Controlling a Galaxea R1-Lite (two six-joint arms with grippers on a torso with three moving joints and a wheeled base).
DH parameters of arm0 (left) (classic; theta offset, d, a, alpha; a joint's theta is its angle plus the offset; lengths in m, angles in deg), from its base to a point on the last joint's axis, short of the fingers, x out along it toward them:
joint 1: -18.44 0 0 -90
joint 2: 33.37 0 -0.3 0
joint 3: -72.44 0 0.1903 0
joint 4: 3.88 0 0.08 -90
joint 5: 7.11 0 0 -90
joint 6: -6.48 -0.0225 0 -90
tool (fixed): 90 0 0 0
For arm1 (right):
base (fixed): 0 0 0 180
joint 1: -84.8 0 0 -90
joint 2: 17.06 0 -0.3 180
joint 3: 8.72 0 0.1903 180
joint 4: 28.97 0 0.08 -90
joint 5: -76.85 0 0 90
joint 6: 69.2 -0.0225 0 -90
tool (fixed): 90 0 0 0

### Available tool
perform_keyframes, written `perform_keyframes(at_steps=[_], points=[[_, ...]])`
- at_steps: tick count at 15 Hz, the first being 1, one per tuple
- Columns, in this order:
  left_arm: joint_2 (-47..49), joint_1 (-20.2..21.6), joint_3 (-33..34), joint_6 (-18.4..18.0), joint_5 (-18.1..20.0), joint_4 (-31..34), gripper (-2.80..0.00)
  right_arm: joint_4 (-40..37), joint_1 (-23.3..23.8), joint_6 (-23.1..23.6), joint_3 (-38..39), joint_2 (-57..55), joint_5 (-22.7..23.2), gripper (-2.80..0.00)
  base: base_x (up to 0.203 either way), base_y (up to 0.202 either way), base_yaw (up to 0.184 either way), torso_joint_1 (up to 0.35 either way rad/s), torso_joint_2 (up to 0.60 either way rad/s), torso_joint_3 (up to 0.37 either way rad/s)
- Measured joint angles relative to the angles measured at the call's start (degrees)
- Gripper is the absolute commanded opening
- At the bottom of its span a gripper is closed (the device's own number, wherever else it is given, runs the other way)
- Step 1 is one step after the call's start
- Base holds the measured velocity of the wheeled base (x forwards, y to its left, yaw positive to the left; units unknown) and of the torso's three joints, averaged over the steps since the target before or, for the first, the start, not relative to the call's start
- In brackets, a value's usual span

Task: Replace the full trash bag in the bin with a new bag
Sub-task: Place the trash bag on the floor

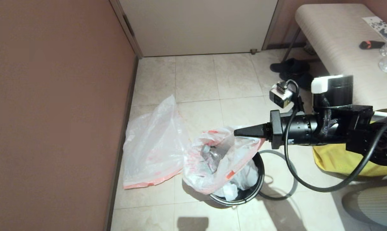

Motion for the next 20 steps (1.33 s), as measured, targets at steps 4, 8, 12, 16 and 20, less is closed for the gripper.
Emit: perform_keyframes(at_steps=[4,8,12,16,20], points=[[0.0,0.0,0.0,0.0,0.0,0.0,-2.8,-0.1,-0.3,0.0,-1.2,5.2,-0.2,-2.8,0.0,0.0,0.0,0.0,0.0,0.0],[0.0,0.0,0.0,0.0,0.0,0.0,-2.8,-1.0,0.1,0.0,-4.9,9.7,-0.2,-2.8,0.0,0.0,0.0,0.0,0.0,0.0],[0.0,0.0,0.0,0.0,0.0,0.0,-2.8,-8.6,2.4,0.1,-14.6,12.9,-0.9,-2.8,0.0,0.0,0.0,0.0,0.0,0.0],[0.0,0.0,0.0,0.0,0.0,0.0,-2.8,-23.6,6.6,0.4,-34.6,13.3,-1.2,-2.8,0.0,0.0,0.0,0.0,0.0,0.0],[0.0,0.0,0.0,0.0,0.0,0.0,-2.8,-40.8,9.4,3.9,-49.9,10.8,-4.6,-2.8,0.0,0.0,0.0,0.0,0.0,0.0]])
